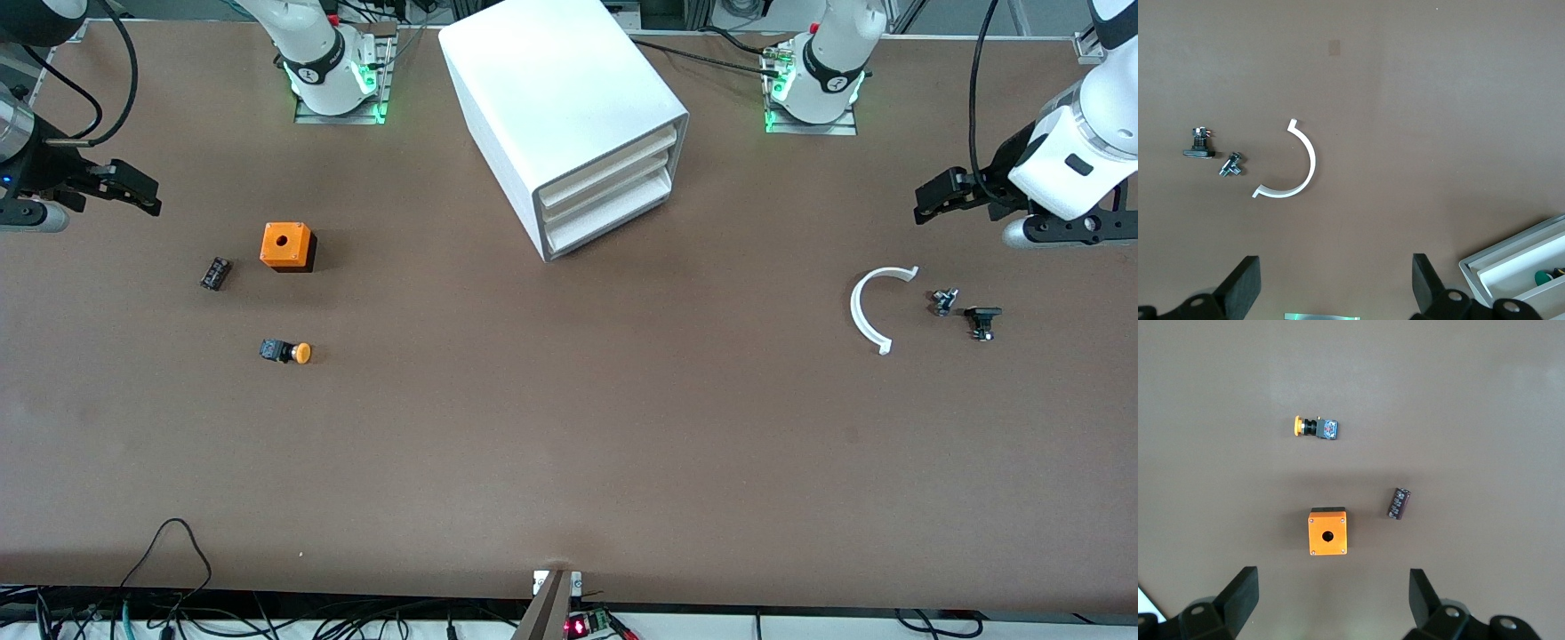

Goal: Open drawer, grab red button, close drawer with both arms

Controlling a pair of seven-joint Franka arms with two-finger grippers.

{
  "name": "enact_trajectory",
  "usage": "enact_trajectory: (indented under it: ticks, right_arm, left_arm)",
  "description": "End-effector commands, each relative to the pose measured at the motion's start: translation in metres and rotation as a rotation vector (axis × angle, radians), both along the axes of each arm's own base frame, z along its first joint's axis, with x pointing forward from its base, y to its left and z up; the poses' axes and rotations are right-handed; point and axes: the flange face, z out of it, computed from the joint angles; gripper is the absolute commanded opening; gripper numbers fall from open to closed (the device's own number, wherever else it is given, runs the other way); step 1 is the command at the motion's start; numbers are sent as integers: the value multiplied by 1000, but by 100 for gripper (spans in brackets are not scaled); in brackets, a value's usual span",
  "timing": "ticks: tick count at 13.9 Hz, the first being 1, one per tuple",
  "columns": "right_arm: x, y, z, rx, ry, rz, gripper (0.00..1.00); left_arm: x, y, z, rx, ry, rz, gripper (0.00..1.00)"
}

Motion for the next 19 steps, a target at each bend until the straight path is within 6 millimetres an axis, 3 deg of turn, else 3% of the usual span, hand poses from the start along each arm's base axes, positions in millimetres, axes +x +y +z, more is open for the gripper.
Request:
enact_trajectory:
  ticks: [1, 3, 15, 18, 19]
  right_arm:
    - [-4, 0, 1, 19, -16, 15, 100]
    - [-5, 0, 1, 20, -13, 11, 100]
    - [-2, -1, 2, 16, -6, -5, 100]
    - [-3, 1, 3, 15, -5, 0, 100]
    - [-2, 3, 2, 12, -3, 7, 100]
  left_arm:
    - [0, 5, 8, -1, -2, -20, 100]
    - [10, 3, 13, -3, -15, -11, 100]
    - [9, -5, 16, -16, -18, -20, 100]
    - [19, -28, -12, -17, 39, -65, 100]
    - [37, -26, -57, -37, 113, -65, 100]
